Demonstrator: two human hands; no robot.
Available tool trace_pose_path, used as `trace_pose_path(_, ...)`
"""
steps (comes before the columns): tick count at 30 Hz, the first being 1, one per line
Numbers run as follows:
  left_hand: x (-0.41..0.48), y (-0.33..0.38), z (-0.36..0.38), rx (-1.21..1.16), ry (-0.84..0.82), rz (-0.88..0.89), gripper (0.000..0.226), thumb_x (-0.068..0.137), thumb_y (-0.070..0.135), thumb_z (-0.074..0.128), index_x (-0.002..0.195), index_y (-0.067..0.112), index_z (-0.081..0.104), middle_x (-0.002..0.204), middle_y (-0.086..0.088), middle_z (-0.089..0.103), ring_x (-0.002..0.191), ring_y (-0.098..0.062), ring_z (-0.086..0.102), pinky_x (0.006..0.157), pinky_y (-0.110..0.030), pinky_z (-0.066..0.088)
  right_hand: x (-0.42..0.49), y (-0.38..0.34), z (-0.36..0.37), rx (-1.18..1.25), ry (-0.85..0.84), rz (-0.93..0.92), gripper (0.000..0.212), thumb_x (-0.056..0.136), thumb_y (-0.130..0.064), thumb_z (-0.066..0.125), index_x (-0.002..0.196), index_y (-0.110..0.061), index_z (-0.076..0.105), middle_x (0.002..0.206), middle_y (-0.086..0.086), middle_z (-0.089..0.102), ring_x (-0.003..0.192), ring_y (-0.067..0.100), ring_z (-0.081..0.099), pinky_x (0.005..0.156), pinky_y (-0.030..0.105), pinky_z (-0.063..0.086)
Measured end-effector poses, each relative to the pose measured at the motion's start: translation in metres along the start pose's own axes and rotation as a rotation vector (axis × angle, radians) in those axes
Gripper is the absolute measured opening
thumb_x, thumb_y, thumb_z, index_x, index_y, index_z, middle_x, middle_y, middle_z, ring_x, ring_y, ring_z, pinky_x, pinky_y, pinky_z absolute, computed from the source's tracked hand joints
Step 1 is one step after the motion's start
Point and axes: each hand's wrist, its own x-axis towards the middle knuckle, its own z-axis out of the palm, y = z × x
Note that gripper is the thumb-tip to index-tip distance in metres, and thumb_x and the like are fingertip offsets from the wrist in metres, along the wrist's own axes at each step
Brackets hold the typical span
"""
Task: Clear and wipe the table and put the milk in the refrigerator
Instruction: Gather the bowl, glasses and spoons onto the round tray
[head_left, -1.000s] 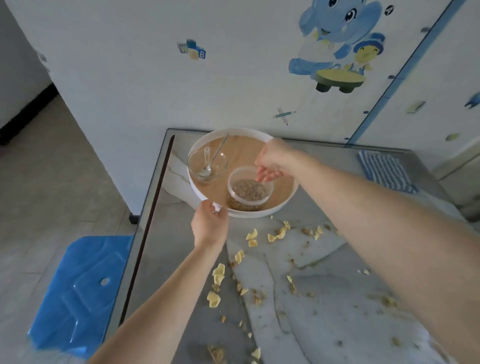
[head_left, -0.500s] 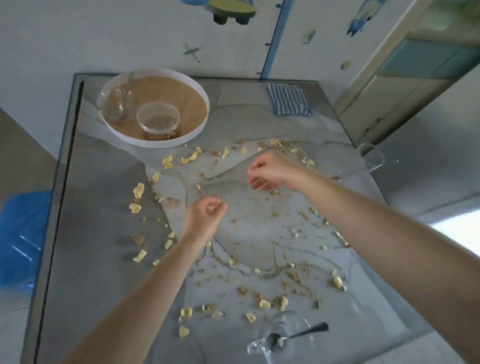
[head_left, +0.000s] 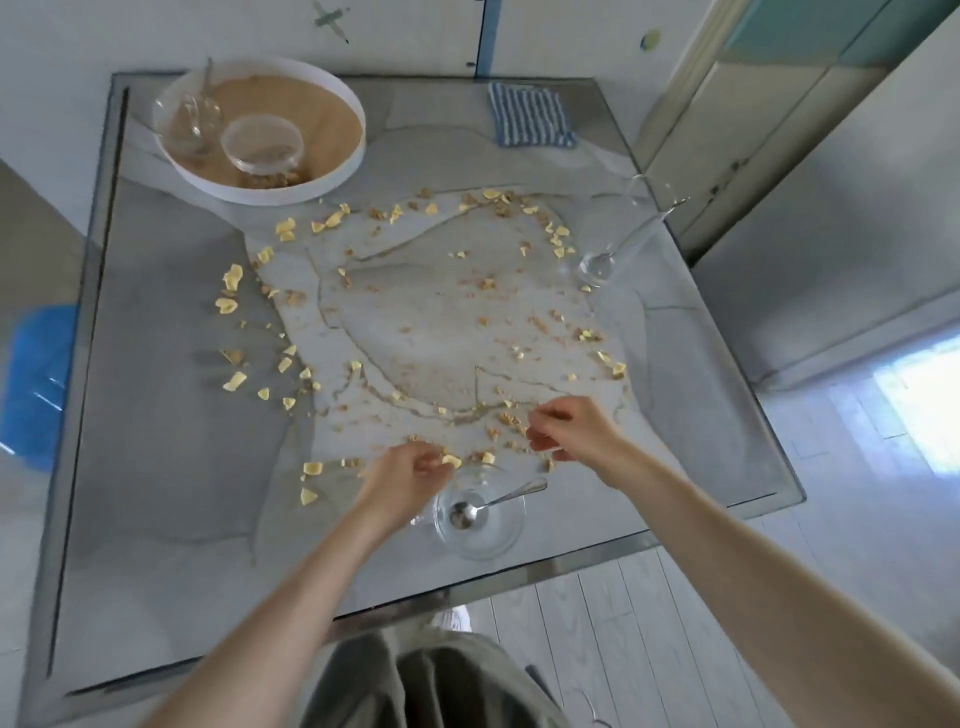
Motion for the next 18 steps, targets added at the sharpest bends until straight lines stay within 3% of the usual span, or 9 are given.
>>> trace_pose_path(4, -0.009, -0.006, 0.014, 0.01, -0.012, 0.053, 0.011, 0.089, 0.013, 0.056, 0.091, 0.012, 0.067, 0.085, -0.001, 0.059, 0.083, -0.016, 0.056, 0.082, -0.034, 0.047, -0.018, 0.036, 0.006, 0.16, 0.102, 0.07, 0.018, 0.09, -0.011, 0.049, 0.076, -0.009, 0.061, 0.083, 0.012, 0.064, 0.075, 0.019, 0.059, 0.067, 0.029, 0.044)
trace_pose_path(7, -0.011, -0.009, 0.019, -0.008, -0.034, 0.038, 0.02, 0.091, 0.016, 0.054, 0.084, 0.002, 0.067, 0.075, -0.013, 0.062, 0.068, -0.015, 0.051, 0.065, -0.028, 0.039, -0.024, 0.047, 0.01, 0.234, 0.088, 0.134, 0.017, 0.09, -0.013, 0.048, 0.081, -0.009, 0.062, 0.079, 0.005, 0.063, 0.07, 0.015, 0.06, 0.063, 0.024, 0.044)
trace_pose_path(9, -0.01, -0.012, 0.019, -0.001, -0.034, 0.03, 0.022, 0.091, 0.016, 0.053, 0.083, 0.002, 0.068, 0.075, -0.018, 0.066, 0.064, -0.016, 0.05, 0.062, -0.026, 0.037, -0.025, 0.048, 0.011, 0.27, 0.082, 0.143, 0.017, 0.09, -0.013, 0.048, 0.087, -0.007, 0.063, 0.077, 0.004, 0.062, 0.069, 0.014, 0.06, 0.062, 0.023, 0.045)
trace_pose_path(14, -0.005, -0.004, 0.005, -0.093, 0.086, 0.014, 0.021, 0.088, 0.018, 0.056, 0.068, 0.015, 0.054, 0.064, -0.005, 0.046, 0.061, -0.013, 0.039, 0.062, -0.026, 0.032, -0.027, 0.035, 0.009, 0.346, 0.067, 0.118, 0.017, 0.094, -0.019, 0.047, 0.093, -0.008, 0.061, 0.085, 0.006, 0.063, 0.078, 0.02, 0.063, 0.067, 0.025, 0.05)
trace_pose_path(18, 0.003, 0.02, -0.022, -0.227, 0.253, 0.014, 0.029, 0.084, 0.004, 0.053, 0.057, 0.0, 0.043, 0.059, -0.009, 0.029, 0.055, -0.015, 0.03, 0.06, -0.029, 0.024, -0.027, 0.007, 0.012, 0.368, 0.001, 0.06, 0.013, 0.094, -0.026, 0.048, 0.09, -0.017, 0.057, 0.092, 0.008, 0.062, 0.084, 0.024, 0.065, 0.077, 0.03, 0.053)
